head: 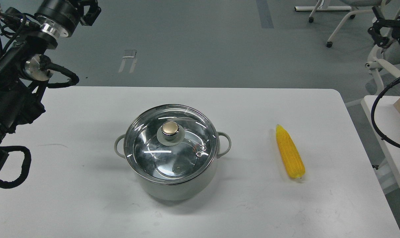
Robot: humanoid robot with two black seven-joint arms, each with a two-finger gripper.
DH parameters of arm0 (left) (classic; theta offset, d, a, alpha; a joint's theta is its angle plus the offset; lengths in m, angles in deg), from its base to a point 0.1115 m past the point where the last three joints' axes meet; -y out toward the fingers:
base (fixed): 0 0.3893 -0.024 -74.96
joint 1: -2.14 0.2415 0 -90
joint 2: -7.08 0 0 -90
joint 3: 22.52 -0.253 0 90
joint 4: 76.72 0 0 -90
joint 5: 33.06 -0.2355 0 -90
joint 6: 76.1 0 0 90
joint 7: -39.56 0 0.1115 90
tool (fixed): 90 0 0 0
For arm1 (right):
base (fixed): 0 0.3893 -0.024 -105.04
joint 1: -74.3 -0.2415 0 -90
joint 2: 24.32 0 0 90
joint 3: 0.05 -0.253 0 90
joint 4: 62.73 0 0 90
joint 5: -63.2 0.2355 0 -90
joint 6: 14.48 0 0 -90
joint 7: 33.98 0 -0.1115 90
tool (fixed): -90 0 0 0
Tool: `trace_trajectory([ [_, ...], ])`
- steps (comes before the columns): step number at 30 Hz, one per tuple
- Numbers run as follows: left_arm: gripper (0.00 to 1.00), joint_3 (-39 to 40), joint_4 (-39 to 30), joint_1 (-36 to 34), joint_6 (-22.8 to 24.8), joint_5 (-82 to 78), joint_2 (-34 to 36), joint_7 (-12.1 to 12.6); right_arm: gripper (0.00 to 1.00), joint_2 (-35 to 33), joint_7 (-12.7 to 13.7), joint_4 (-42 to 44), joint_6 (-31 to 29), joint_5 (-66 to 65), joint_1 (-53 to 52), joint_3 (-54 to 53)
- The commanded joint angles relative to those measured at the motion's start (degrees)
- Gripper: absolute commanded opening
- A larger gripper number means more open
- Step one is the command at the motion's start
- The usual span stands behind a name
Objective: Open pot and put corn in
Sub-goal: 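Raise the left arm from its rest pose above the table, then move the left gripper over the pot and grasp the brass lid knob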
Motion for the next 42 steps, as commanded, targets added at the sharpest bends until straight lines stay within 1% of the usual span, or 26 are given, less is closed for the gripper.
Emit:
trace_trajectory([
  [1,0.97,0.0,-0.1,-0.2,-0.3,0.0,0.0,0.1,1.0,1.4,0.0,0.0,0.0,-0.1,-0.6,-0.1],
  [5,0.97,0.0,-0.3,0.4,0.2,0.1,0.1,0.2,1.0,1.6,0.0,0.3,0.0,-0.1,-2.0,0.0],
  [12,0.97,1.1,-0.3,0.3,1.7,0.7,0.5,0.2,1.0,0.9,0.0,0.7,0.0,-0.1,-1.3,0.2],
  [14,0.97,1.1,-0.4,0.3,1.7,1.5,0.6,0.2,1.0,0.9,0.0,0.8,0.0,-0.1,-1.4,0.2],
  [18,0.98,0.8,-0.9,0.4,1.7,7.5,2.9,0.0,1.0,0.8,-0.2,1.3,0.0,0.0,-1.4,0.1],
  [23,0.98,0.2,-1.4,0.5,1.7,7.9,3.0,-0.1,1.0,0.5,-0.6,1.2,0.0,0.0,-1.0,0.0],
  [25,0.98,-0.3,-2.5,1.0,1.7,7.4,2.7,-0.5,1.0,-0.4,-0.7,1.0,0.0,0.0,-0.6,-0.1],
  [27,0.97,-1.0,-5.3,2.4,1.7,7.0,3.3,-0.5,1.0,-0.6,-0.8,1.1,0.0,0.0,-0.5,-0.1],
  [28,0.97,-2.5,-8.9,3.8,1.7,6.9,4.1,-0.4,1.0,-0.6,-0.8,0.8,0.0,0.0,-0.2,-0.1],
  [29,0.97,-4.2,-13.1,5.0,1.7,6.1,6.4,-0.4,1.0,-0.6,-0.8,0.2,0.0,0.0,0.6,-0.2],
  [30,0.97,-5.3,-15.5,5.5,1.7,5.6,7.9,-0.4,1.0,-0.7,-0.8,0.0,0.0,0.0,1.1,-0.2],
  [31,0.97,-7.4,-20.9,6.1,0.8,4.2,10.6,-0.4,1.0,-0.7,-0.8,-0.6,0.0,0.2,2.1,-0.4],
  [33,0.97,-9.7,-26.3,6.2,-2.1,2.1,13.0,-0.4,1.0,-0.7,-0.8,-1.4,0.0,0.2,2.7,-0.7],
  [34,0.97,-11.7,-31.0,6.4,-4.6,-1.4,15.3,-0.5,1.0,-0.7,-0.8,-2.0,0.0,0.3,3.3,-0.8],
  [35,0.97,-12.5,-33.4,6.4,-5.7,-3.4,16.5,-0.7,1.0,-0.7,-0.8,-2.2,0.0,0.3,3.6,-0.8],
  [38,0.94,-13.0,-45.5,7.3,-10.4,-16.6,22.9,-0.8,1.0,-0.9,-0.8,-4.6,0.0,0.3,4.4,-0.8],
  [39,0.94,-13.0,-45.5,7.3,-10.4,-16.6,22.9,-0.8,1.0,-0.9,-0.8,-4.6,0.0,0.3,4.4,-0.8],
  [40,0.94,-13.3,-49.1,7.7,-11.2,-20.4,24.3,-0.8,1.0,-1.0,-0.8,-5.1,0.0,0.3,4.5,-0.8],
  [42,0.93,-13.5,-53.4,7.9,-12.1,-26.7,25.7,-0.8,1.0,-0.8,-0.9,-5.2,0.0,0.3,4.6,-0.9],
])
